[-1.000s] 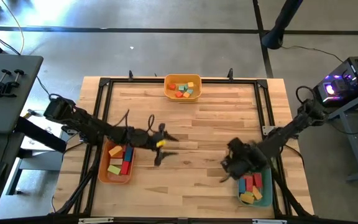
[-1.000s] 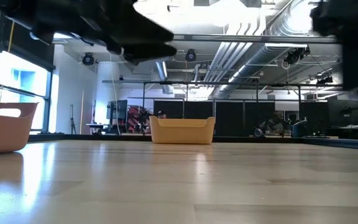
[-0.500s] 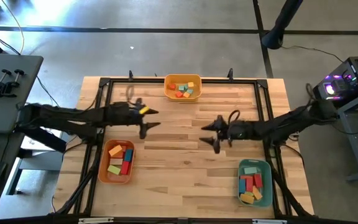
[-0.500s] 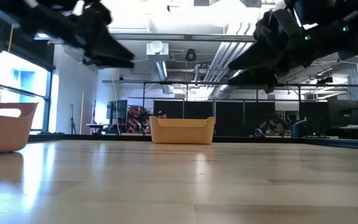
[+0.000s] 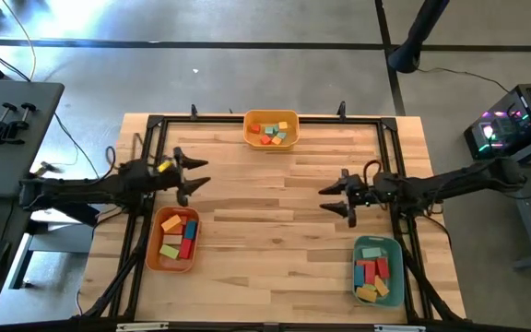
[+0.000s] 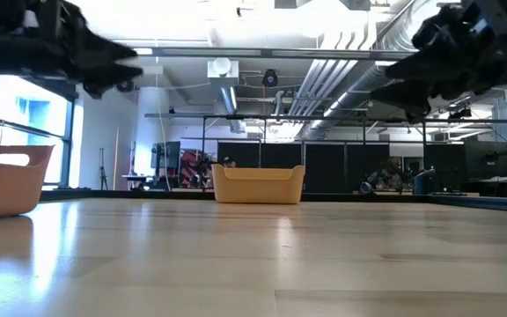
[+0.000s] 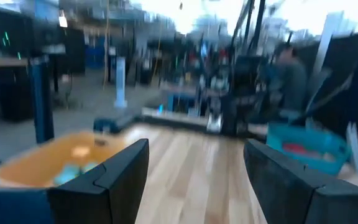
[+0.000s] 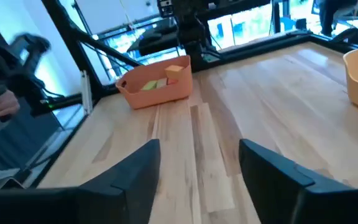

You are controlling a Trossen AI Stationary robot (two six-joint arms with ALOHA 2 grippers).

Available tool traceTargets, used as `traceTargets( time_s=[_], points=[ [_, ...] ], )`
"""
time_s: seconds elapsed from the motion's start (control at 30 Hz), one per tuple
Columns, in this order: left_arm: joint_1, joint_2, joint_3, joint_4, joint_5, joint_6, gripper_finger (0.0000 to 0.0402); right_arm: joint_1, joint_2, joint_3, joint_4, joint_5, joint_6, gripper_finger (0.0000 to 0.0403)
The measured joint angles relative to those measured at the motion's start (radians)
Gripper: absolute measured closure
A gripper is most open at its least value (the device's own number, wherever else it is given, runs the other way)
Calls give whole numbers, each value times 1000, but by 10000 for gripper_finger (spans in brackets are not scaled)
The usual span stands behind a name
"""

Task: Sort blocks by size
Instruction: Return to Home Position

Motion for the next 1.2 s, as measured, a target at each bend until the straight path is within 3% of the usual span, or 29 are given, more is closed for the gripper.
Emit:
traceTargets(
  time_s=[0.27, 0.67, 0.8, 1.2],
  points=[
    [0, -207, -5, -186, 40, 1, 151, 0, -146, -101, 15, -42, 53, 278],
    [0, -360, -4, -409, 15, 11, 151, 0, -370, -151, -37, -69, -1, 384],
    [0, -361, -5, -428, 13, 12, 151, -2, -469, -151, -133, -70, -20, 400],
    [0, -361, -4, -517, 13, 25, 151, 0, -759, -151, -470, -29, -20, 399]
  ],
)
